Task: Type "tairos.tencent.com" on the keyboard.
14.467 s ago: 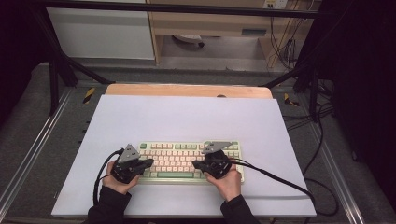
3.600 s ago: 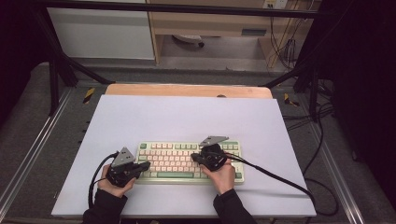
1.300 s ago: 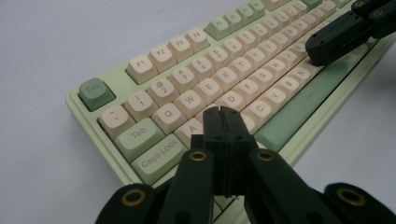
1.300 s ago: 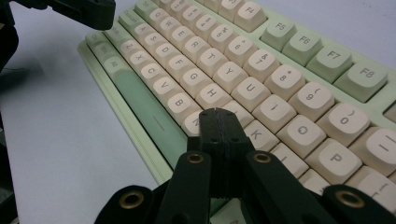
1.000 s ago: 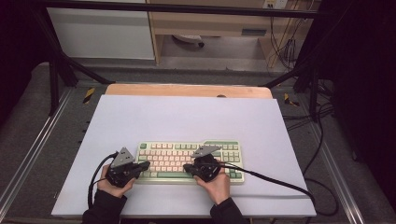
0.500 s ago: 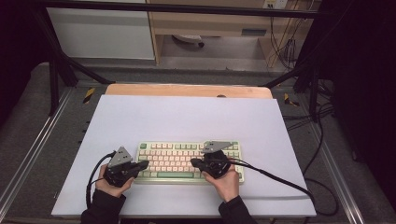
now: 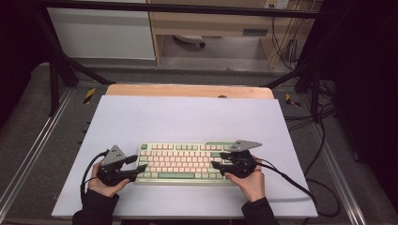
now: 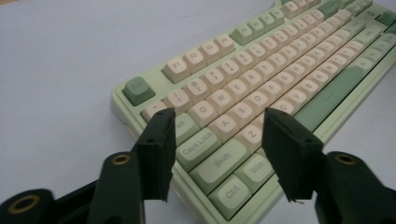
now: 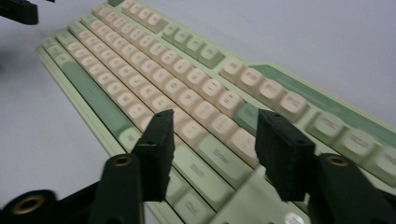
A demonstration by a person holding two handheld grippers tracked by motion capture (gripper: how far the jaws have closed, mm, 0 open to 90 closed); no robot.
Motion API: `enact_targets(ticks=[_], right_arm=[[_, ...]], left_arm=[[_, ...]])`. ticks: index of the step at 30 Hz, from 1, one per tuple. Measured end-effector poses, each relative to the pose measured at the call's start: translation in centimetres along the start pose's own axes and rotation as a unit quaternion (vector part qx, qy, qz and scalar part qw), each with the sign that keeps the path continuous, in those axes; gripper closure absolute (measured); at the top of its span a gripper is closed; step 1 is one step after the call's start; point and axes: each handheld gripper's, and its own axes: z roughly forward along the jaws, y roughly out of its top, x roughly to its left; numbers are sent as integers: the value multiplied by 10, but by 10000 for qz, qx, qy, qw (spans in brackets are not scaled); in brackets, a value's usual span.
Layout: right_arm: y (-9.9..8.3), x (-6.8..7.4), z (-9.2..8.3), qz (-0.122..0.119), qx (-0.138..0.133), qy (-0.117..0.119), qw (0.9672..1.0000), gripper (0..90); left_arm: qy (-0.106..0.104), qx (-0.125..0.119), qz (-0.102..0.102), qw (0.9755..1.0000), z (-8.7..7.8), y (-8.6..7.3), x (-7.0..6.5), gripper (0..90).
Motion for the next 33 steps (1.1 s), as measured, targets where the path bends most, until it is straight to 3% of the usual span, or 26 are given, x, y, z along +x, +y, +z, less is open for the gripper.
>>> enact_targets(ticks=[8, 17, 23, 28, 33], right_arm=[[-29, -27, -25, 151, -26, -266, 9995, 198], [-61, -49, -40, 458, -50, -291, 9985, 45], [-75, -54, -42, 433, 58, -275, 9987, 9], [-80, -57, -46, 546, -55, -213, 9983, 5], [-81, -58, -48, 507, -118, -224, 9984, 5]], left_arm=[[29, 130, 11, 9999, -2, -9, 9, 257], [-62, 246, 31, 9997, -6, -23, 16, 110], [-71, 257, 38, 9996, -6, -27, 18, 82], [-91, 336, 34, 9994, -3, -30, 18, 85], [-117, 311, 20, 9994, -3, -31, 18, 87]])
